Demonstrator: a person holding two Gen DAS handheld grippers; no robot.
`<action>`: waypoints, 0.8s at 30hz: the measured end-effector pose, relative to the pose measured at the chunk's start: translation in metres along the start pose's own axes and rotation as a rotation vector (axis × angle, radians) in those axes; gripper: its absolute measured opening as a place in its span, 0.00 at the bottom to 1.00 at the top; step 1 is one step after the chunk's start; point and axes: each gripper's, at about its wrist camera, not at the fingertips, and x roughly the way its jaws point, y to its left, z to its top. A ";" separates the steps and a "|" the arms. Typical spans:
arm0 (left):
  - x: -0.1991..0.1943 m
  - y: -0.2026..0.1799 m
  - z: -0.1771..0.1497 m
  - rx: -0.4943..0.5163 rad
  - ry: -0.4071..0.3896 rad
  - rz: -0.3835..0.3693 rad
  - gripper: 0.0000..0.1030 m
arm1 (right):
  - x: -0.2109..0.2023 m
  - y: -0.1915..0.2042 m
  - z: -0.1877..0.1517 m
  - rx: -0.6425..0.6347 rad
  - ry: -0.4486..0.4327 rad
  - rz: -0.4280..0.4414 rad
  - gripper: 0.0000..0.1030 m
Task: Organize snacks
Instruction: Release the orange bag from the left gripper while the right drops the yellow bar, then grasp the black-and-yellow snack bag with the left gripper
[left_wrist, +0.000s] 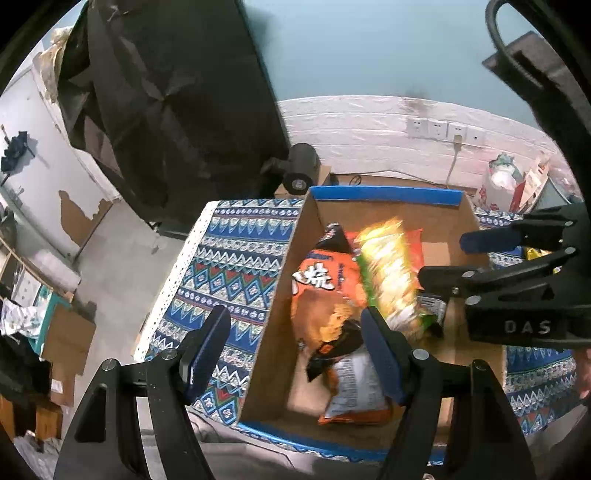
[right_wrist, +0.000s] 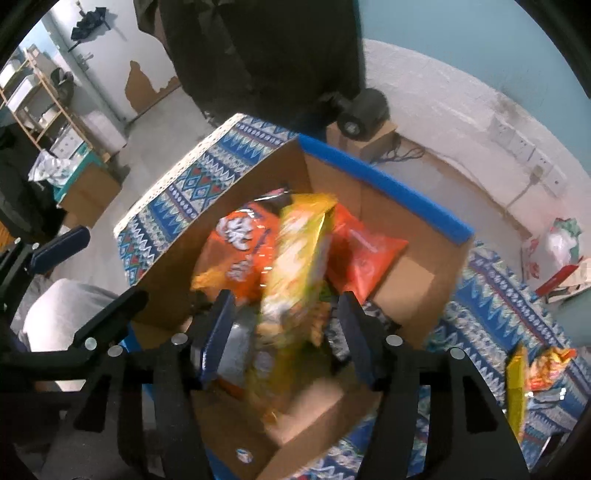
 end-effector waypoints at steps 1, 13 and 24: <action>-0.001 -0.002 0.001 0.005 -0.001 -0.006 0.72 | -0.004 -0.004 -0.002 -0.001 -0.002 -0.007 0.58; -0.009 -0.055 0.008 0.089 -0.007 -0.086 0.74 | -0.043 -0.063 -0.043 0.042 0.000 -0.084 0.61; -0.019 -0.137 0.017 0.225 -0.009 -0.193 0.75 | -0.071 -0.120 -0.096 0.088 0.016 -0.152 0.63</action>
